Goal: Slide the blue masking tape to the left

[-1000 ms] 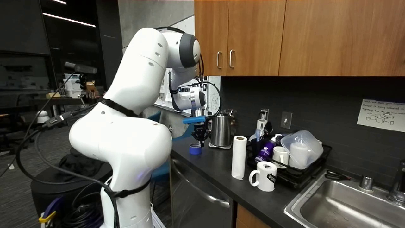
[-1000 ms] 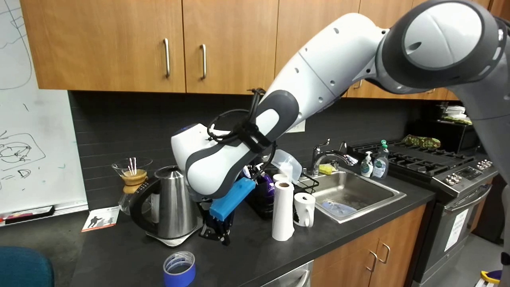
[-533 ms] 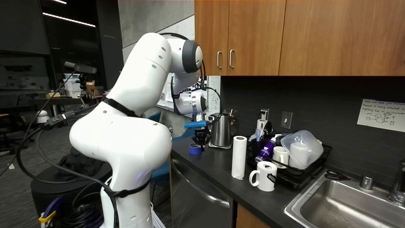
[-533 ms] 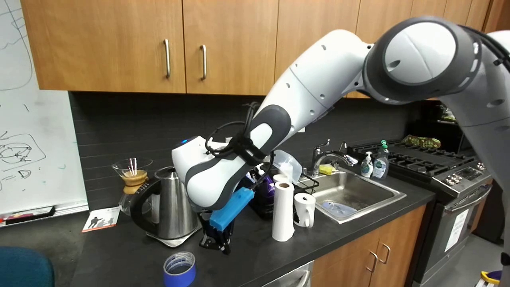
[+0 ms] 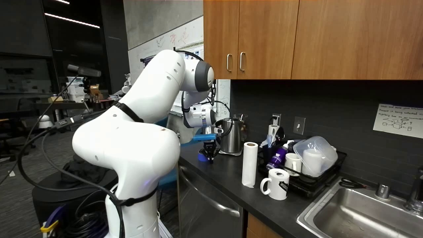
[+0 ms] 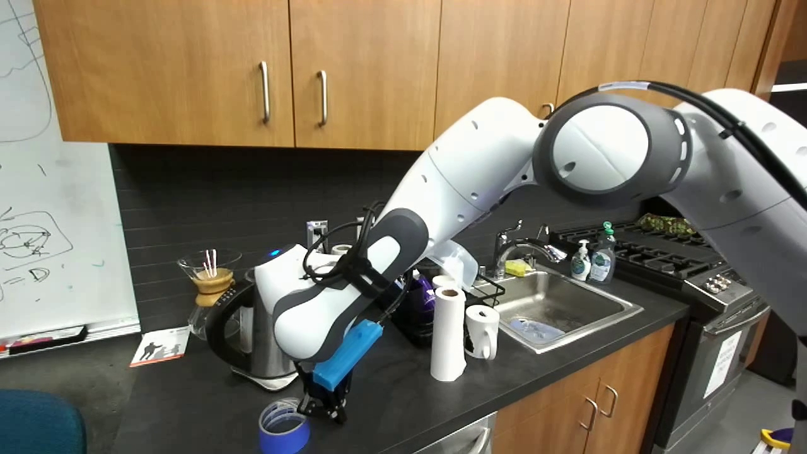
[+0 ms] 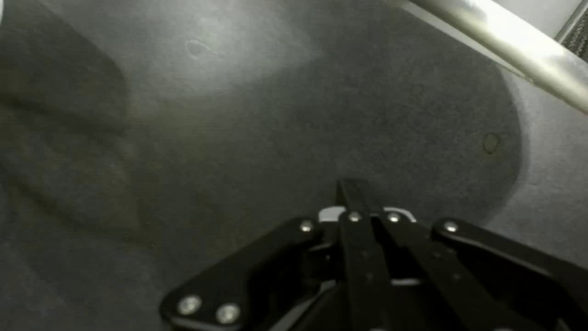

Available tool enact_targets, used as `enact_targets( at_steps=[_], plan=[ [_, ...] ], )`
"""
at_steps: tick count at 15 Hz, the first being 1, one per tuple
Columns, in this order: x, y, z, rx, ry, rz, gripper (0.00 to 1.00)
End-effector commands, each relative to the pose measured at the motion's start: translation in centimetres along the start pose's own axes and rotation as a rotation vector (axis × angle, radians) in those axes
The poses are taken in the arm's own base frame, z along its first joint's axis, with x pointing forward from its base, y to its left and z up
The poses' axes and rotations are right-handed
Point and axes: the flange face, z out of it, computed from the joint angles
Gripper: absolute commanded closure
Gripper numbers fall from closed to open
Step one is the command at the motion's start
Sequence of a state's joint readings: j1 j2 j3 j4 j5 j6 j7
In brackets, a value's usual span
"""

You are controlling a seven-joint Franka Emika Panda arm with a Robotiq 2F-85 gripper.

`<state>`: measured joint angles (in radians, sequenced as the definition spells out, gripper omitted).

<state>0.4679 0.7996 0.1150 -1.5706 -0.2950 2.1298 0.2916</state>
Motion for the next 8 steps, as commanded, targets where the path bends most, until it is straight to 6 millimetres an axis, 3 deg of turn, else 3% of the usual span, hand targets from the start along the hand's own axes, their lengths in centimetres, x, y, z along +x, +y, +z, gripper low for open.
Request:
enact_targets(
  at_steps=[1, 4, 8],
  plan=[
    [1.9, -1.7, -1.0, -0.041, 0.016, -0.063, 1.0],
    [2.5, -3.4, -2.4, -0.065, 0.032, -0.117, 1.0],
    [3.2, -9.3, -2.7, -0.103, 0.048, -0.193, 1.0]
  ],
)
